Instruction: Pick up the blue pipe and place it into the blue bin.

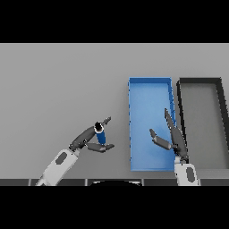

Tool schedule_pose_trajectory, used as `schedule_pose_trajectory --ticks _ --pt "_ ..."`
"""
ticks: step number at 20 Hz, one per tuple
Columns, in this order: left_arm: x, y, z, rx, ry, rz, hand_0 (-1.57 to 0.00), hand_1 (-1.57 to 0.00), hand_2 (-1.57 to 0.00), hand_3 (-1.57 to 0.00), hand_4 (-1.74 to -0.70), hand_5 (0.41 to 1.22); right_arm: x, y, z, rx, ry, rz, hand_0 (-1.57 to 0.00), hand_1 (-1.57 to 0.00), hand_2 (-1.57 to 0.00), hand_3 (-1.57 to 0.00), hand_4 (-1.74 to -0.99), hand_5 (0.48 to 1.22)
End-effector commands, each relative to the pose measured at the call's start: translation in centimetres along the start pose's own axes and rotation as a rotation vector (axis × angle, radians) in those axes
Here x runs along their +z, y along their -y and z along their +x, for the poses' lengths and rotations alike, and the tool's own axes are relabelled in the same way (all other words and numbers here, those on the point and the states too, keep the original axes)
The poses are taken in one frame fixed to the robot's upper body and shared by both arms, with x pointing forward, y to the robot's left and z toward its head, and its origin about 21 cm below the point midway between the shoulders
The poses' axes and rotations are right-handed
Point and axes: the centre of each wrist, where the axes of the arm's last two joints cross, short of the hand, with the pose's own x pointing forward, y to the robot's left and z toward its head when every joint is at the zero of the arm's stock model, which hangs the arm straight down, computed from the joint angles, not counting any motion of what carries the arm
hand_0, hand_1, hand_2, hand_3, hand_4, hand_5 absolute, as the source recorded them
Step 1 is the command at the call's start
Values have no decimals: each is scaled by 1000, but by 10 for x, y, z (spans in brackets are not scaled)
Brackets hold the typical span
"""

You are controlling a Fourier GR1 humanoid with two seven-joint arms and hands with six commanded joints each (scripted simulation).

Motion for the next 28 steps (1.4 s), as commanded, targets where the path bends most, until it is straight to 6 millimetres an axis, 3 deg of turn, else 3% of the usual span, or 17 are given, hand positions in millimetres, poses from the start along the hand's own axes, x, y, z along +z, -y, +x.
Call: schedule_pose_trajectory --ticks 1,3,4,5,6,8,10,12,16,18,24,28 --pt "-3 3 0 25 7 -7 1 1 1 1 -1190 512 1 3 -2 -3 -7 -2 1 1 1 1 -1319 664" --pt "-10 4 0 75 14 -12 1 1 -79 -69 -1240 566 1 0 -3 -7 -6 2 1 1 1 1 -1322 664" --pt "-12 7 1 87 29 -15 -3 -89 -208 -197 -1275 607 0 2 0 3 -3 0 1 1 1 1 -1320 664" --pt "-10 9 -1 114 21 -15 -93 -246 -390 -472 -1306 730 -2 0 3 -3 9 0 1 1 1 1 -1319 663" --pt "-12 12 -1 149 30 -7 -340 -501 -626 -692 -1389 828 2 -3 0 -7 10 8 1 1 1 1 -1322 666" --pt "-13 15 -2 175 59 -14 -783 -886 -966 -979 -1509 969 -4 1 1 9 -4 -10 1 1 1 1 -1313 665" --pt "-13 18 1 167 56 -17 -1067 -1133 -1184 -1183 -1589 1060 -3 3 0 12 3 -4 1 1 1 1 -1310 665" --pt "-14 20 2 137 66 -17 -1248 -1290 -1323 -1306 -1639 1118 -2 3 1 17 7 -2 1 1 1 1 -1302 666" --pt "-18 28 13 142 128 -14 -1439 -1456 -1470 -1419 -1690 1179 -4 -1 -1 26 5 7 1 1 1 1 -1281 662" --pt "-24 30 30 148 204 -17 -1486 -1497 -1506 -1440 -1705 1194 -6 3 -3 21 2 5 1 1 1 1 -1279 657" --pt "-31 28 72 138 312 -63 -1549 -1552 -1554 -1449 -1721 1214 -3 7 -4 60 0 4 1 1 1 1 -1278 682" --pt "-33 27 87 132 305 -91 -1562 -1563 -1564 -1444 -1726 1218 -4 3 -4 64 8 5 1 1 1 1 -1271 687"
